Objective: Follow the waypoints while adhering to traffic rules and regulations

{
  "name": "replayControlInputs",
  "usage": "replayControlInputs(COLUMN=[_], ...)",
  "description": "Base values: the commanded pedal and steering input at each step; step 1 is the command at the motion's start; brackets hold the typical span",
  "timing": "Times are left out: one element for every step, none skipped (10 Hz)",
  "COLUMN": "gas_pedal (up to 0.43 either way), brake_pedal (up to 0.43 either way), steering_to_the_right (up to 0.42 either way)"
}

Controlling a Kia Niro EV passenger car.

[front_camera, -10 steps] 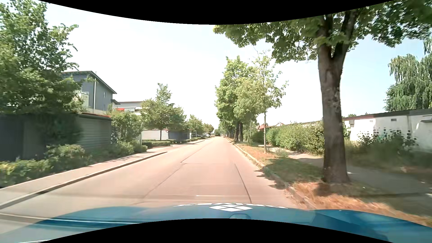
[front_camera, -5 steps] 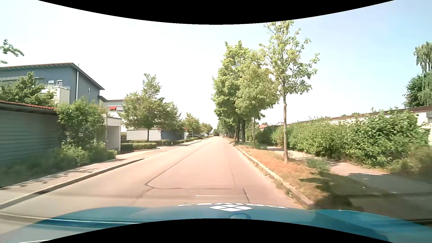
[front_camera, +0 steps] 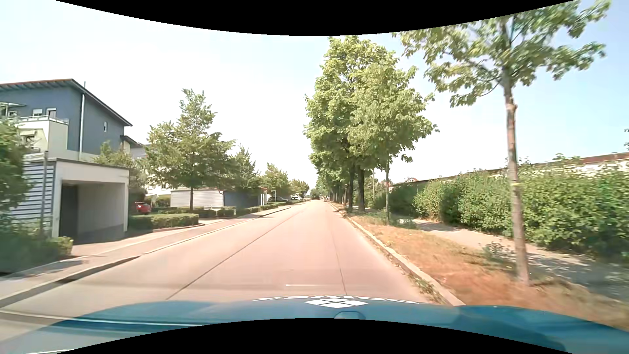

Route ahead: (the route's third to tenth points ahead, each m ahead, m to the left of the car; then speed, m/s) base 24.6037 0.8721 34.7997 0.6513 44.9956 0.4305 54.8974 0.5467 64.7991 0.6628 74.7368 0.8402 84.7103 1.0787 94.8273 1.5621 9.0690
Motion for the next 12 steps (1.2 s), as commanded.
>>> replayControlInputs(gas_pedal=[0.000,0.000,0.000,0.000,0.020,0.059,0.059,0.059,0.059,0.059,0.059,0.059], brake_pedal=[0.000,0.000,0.000,0.000,0.000,0.000,0.000,0.000,0.000,0.000,0.000,0.000], steering_to_the_right=[-0.008,-0.008,-0.008,-0.008,-0.008,-0.007,-0.006,-0.006,-0.006,-0.006,-0.006,-0.006])
